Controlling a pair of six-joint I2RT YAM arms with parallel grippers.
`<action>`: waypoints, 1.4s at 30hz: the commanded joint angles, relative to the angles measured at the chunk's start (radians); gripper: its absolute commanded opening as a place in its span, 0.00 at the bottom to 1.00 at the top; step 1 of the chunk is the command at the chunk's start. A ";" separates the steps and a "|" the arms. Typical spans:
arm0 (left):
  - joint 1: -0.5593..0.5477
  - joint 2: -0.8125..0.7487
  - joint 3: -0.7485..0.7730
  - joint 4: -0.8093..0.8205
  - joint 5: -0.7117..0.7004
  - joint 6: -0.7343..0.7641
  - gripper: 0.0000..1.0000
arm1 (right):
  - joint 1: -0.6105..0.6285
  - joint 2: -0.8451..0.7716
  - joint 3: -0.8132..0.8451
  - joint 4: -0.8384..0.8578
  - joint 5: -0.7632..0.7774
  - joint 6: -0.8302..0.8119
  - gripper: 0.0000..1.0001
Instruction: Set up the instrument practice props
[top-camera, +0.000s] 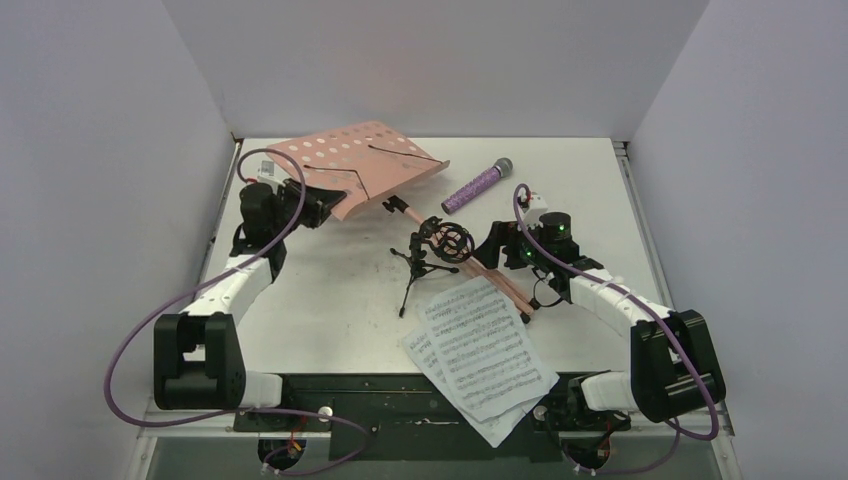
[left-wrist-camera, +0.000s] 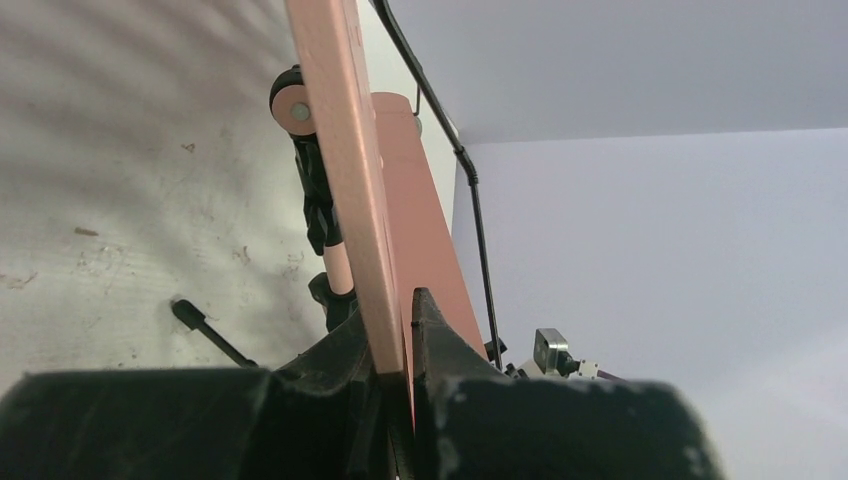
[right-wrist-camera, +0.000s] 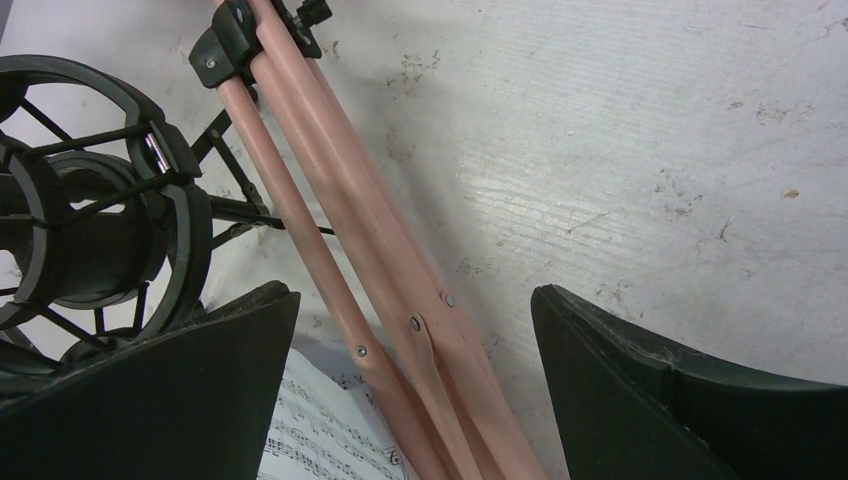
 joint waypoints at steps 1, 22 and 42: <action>-0.076 -0.065 0.194 0.104 0.085 0.162 0.00 | 0.005 -0.036 0.027 0.026 -0.002 -0.023 0.90; -0.278 -0.052 0.491 -0.065 0.045 0.245 0.00 | 0.005 -0.018 0.060 0.004 -0.040 -0.040 0.91; -0.373 -0.034 0.617 -0.080 0.105 0.272 0.00 | 0.003 -0.067 0.097 -0.038 0.020 -0.040 0.05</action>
